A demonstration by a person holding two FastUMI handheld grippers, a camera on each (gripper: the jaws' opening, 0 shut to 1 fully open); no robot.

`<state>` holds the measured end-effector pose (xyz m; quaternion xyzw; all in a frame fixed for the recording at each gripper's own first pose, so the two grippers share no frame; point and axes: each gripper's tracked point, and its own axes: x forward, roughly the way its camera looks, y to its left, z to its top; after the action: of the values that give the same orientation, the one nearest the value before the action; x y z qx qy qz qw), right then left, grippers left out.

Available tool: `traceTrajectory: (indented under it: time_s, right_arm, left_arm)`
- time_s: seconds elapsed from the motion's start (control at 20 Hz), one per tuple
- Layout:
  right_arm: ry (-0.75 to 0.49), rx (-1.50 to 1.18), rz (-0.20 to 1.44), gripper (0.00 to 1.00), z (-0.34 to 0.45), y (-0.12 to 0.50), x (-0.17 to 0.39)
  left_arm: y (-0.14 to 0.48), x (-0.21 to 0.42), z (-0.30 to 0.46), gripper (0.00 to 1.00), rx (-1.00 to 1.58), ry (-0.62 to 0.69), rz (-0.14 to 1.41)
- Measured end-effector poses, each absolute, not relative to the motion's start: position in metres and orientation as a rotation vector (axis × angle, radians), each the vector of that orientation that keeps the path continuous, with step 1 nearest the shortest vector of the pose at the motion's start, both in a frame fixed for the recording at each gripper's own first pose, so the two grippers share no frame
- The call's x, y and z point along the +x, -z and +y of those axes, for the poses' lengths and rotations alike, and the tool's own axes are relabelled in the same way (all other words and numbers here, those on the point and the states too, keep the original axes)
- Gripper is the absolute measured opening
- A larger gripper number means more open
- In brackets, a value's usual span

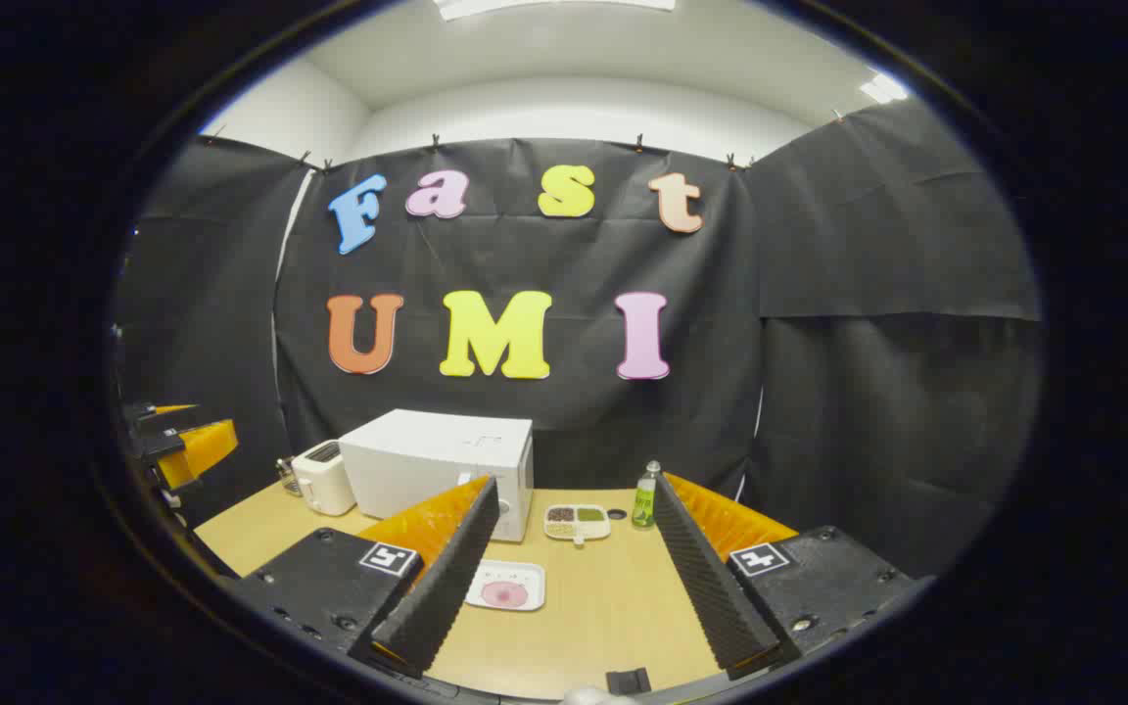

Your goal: Open the microwave oven with the left hand, put the food in, and close the microwave oven.

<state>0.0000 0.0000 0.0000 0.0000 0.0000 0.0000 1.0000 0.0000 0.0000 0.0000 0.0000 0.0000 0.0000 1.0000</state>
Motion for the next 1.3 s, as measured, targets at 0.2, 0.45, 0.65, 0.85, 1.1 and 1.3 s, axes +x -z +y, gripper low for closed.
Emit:
traceTrajectory:
  time_s: [0.2,0.45,0.65,0.85,1.1,1.3]
  right_arm:
    - [-0.018,0.000,0.001,0.94,0.000,0.001,0.007]
    - [-0.041,-0.005,0.014,0.94,0.000,0.004,0.020]
    - [-0.054,-0.002,0.014,1.00,-0.002,0.003,0.031]
    - [-0.072,-0.005,0.023,0.94,-0.003,0.006,0.044]
    - [-0.069,-0.005,0.036,0.94,-0.026,0.009,0.058]
    - [-0.052,-0.006,0.062,1.00,-0.050,0.012,0.070]
  left_arm:
    - [0.000,0.000,0.001,0.96,0.007,-0.019,0.000]
    - [-0.002,0.009,0.005,0.96,0.010,-0.045,-0.003]
    - [0.000,0.023,-0.004,0.96,0.005,-0.051,-0.004]
    - [0.011,0.043,-0.023,0.96,0.015,-0.027,0.003]
    - [0.040,0.089,-0.063,0.96,-0.012,0.022,0.023]
    - [0.074,0.140,-0.096,0.96,0.011,0.045,0.042]
